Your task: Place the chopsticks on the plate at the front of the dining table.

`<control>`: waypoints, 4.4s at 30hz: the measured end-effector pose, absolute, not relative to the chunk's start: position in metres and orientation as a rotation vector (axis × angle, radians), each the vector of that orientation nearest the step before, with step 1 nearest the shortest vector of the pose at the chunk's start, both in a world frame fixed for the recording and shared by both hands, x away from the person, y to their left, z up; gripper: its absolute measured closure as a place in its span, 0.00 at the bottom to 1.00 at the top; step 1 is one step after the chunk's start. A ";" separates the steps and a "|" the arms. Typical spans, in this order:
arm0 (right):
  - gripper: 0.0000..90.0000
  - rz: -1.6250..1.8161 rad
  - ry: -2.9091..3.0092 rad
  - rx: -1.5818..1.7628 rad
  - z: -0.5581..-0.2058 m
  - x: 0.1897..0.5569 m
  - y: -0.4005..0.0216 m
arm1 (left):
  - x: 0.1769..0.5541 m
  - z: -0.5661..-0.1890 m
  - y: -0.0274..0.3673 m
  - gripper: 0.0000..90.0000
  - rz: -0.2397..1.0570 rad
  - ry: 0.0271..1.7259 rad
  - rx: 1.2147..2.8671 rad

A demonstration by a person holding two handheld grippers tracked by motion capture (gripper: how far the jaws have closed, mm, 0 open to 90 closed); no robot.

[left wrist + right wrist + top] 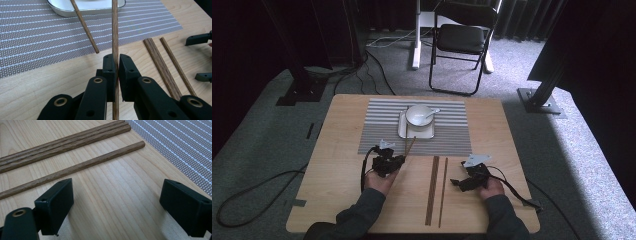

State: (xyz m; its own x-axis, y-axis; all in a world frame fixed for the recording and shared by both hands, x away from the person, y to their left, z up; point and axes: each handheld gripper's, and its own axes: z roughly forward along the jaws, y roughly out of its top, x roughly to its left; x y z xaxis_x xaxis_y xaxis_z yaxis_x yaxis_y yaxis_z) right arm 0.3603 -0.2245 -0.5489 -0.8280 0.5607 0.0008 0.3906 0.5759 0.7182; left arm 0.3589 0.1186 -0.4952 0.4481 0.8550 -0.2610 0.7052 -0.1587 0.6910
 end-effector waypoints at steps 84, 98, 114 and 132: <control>0.13 1.093 2.581 0.792 -0.549 0.360 -0.225 | 0.388 -0.500 0.147 0.94 0.183 1.448 1.801; 0.13 1.094 2.581 0.792 -0.549 0.360 -0.225 | 0.396 -0.497 0.148 0.94 0.177 1.461 1.781; 0.13 1.094 2.581 0.793 -0.549 0.360 -0.224 | 0.405 -0.498 0.147 0.94 0.162 1.476 1.766; 0.13 1.092 2.582 0.792 -0.549 0.360 -0.225 | 0.417 -0.495 0.149 0.94 0.143 1.494 1.729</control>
